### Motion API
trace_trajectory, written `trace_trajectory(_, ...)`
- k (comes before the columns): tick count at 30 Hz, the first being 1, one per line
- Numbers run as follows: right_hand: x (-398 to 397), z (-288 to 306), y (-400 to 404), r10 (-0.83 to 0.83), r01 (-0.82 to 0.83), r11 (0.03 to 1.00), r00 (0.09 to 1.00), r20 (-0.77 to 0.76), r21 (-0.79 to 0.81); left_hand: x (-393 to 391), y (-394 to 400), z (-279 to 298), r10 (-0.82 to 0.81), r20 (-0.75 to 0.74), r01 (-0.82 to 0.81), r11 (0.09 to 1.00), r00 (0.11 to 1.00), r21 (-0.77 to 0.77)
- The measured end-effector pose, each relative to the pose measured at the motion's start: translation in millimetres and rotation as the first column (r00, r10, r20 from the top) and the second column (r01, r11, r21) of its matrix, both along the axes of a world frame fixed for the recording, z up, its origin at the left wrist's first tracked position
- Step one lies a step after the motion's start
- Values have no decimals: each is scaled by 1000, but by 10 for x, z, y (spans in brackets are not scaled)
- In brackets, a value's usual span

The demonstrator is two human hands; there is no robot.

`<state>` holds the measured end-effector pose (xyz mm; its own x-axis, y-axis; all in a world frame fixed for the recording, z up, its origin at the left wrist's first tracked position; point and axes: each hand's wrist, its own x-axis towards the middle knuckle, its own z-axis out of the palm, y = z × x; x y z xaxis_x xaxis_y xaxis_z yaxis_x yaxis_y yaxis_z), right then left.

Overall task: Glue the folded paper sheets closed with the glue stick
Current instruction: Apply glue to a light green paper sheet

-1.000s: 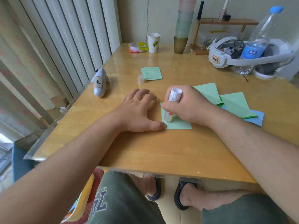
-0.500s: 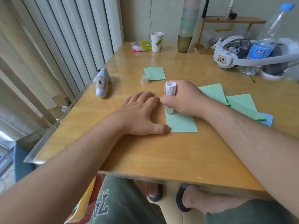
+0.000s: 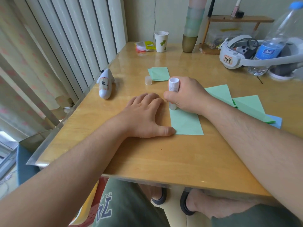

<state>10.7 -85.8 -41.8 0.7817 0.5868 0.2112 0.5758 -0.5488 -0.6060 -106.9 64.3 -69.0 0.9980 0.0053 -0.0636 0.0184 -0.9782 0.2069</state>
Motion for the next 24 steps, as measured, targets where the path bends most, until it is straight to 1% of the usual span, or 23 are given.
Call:
trace_trajectory(2,18,-6,0,-24,23,1000,1000,18,15,0,-1,-2,1,-2,-1,1000,1000,-1)
trace_trajectory(4,39,-18,-21,-67,65,996,997,35,62,2,4,-5,3,2,-3,1000,1000,0)
trace_trajectory(8,43,8,-109,-108,106,981,994,0,162,15,13,-21,6,11,-6,1000,1000,1)
trace_trajectory(12,-41,40,-200,-23,27,990,999,-33,139,13,8,-15,5,9,-5,1000,1000,7)
trace_trajectory(18,-250,-7,-248,85,-81,995,994,-73,58,5,3,-8,1,14,-1,1000,1000,4)
trace_trajectory(21,-303,-34,-252,114,-111,993,991,-74,44,10,5,-12,7,15,-7,1000,1000,-1)
trace_trajectory(24,-300,-36,-241,109,-106,993,992,-70,53,14,7,-22,4,18,-4,1000,1000,0)
